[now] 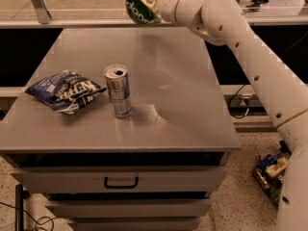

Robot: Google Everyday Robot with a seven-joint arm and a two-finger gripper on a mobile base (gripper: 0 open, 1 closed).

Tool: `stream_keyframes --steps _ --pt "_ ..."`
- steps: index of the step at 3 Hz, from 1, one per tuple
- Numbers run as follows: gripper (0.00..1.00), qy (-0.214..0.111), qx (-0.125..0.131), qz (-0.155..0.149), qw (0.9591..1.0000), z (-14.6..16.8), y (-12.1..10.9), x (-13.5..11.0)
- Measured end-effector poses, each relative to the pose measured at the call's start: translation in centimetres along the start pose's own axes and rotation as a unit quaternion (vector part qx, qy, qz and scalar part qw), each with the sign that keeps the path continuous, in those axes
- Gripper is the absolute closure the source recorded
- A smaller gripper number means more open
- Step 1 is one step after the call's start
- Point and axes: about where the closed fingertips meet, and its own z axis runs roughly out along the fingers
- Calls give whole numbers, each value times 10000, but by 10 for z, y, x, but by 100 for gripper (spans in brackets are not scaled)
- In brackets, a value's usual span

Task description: Pick green rice chip bag

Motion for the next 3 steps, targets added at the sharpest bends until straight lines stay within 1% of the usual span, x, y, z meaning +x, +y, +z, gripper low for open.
stream_keyframes --steps 1,2,3 --pt "100 -263 -60 -25 9996 -12 -19 -31" --pt "100 -529 -341 136 9979 -20 -25 -55" --pt "100 -532 -357 134 9979 -19 -24 -55"
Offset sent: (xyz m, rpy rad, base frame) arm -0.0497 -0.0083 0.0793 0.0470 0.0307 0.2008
